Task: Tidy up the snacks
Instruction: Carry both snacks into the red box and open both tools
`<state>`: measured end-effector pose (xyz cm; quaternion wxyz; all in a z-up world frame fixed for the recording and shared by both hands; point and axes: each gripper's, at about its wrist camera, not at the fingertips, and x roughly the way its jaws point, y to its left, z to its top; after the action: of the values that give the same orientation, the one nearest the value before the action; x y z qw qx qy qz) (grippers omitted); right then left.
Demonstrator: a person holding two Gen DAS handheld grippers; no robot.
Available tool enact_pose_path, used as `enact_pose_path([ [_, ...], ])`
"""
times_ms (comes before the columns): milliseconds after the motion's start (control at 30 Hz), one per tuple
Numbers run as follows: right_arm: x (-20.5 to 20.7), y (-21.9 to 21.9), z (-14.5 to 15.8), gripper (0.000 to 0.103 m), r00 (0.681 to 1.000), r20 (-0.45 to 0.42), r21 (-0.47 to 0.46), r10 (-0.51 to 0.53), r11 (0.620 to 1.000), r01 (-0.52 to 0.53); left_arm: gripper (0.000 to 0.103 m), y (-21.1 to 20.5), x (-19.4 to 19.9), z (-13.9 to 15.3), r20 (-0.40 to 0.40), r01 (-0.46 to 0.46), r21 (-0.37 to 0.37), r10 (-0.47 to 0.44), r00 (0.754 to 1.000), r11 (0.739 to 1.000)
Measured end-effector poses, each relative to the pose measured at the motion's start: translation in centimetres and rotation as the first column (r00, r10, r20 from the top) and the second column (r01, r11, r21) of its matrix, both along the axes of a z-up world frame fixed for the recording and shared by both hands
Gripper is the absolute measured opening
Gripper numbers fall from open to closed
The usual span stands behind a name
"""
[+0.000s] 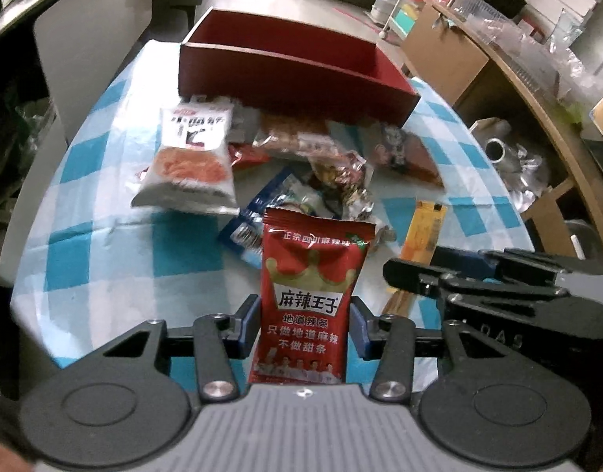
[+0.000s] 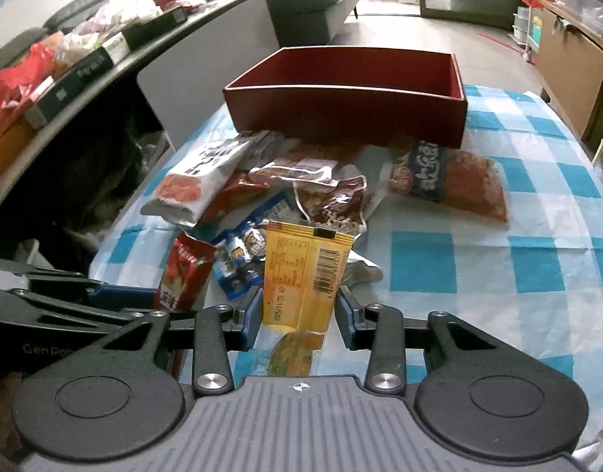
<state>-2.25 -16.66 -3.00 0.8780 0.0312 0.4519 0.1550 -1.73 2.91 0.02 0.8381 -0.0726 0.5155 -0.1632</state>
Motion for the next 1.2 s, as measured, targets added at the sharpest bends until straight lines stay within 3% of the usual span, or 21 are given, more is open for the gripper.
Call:
enact_pose_path([
  [600,3.8,-2.4,2.8,0.047,0.994,0.099,0.048,-0.053,0.998,0.048,0.039,-2.5,4.9,3.4,0.124,-0.022,-0.023,0.025,0.992,0.999],
  [1200,13.7,-3.8,6.8,0.046,0.973,0.207,0.109,-0.098,0.991,0.077,0.039,-3.8,15.8,7.6,0.277,-0.097,-0.030,0.102,0.955,0.995],
])
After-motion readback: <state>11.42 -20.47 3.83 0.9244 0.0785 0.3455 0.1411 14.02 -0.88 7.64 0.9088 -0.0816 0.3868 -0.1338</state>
